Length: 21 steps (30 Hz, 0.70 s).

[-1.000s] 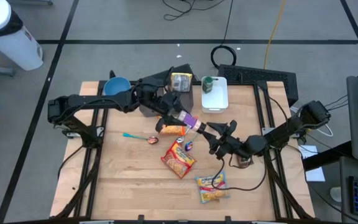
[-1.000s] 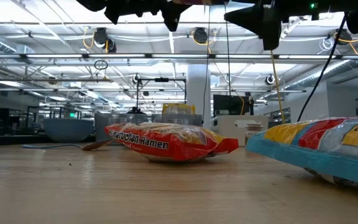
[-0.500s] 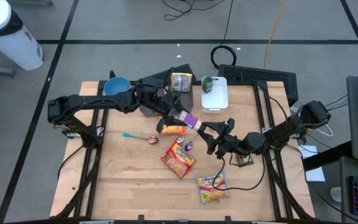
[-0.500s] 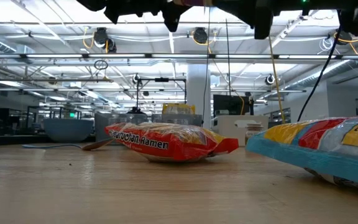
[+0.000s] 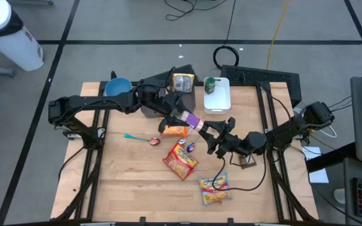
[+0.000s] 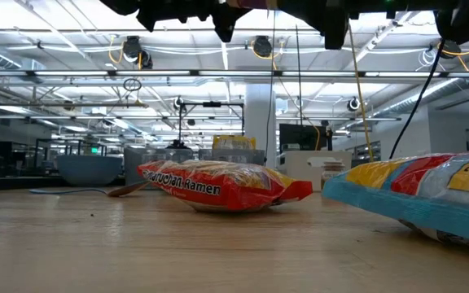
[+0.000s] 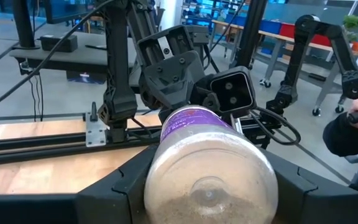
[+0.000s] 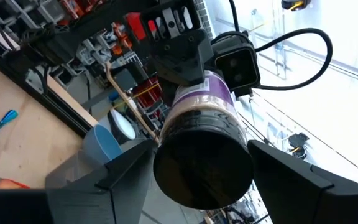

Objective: Pick & Place Food Item
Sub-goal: Put the purple seasoning bottle into the white bin

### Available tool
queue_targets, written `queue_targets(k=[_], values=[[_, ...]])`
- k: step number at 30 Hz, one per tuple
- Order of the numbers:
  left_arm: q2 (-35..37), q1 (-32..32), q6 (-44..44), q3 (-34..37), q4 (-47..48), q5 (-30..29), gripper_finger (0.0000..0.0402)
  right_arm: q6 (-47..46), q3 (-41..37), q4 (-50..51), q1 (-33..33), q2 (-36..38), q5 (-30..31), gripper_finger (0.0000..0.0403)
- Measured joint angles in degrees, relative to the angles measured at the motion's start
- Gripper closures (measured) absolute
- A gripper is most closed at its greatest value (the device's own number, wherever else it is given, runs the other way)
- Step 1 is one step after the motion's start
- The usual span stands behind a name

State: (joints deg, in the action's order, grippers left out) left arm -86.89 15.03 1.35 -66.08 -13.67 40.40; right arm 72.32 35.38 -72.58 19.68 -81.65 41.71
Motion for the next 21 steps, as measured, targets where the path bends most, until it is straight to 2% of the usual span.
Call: queue_targets(k=[6, 14, 21], values=[[0.0, 0.0, -0.13, 0.0, 0.02, 0.07, 0.0199, -0.07, 0.0, 0.0, -0.24, 0.0, -0.01, 0.0155], [0.0, 0.02, -0.14, 0.0, -0.07, 0.08, 0.0185, 0.12, 0.0, -0.24, -0.26, 0.0, 0.2, 0.0202], [-0.08, 0.0, -0.11, 0.0, -0.07, 0.12, 0.0199, 0.14, 0.0, -0.74, -0.26, 0.0, 0.2, 0.0195]])
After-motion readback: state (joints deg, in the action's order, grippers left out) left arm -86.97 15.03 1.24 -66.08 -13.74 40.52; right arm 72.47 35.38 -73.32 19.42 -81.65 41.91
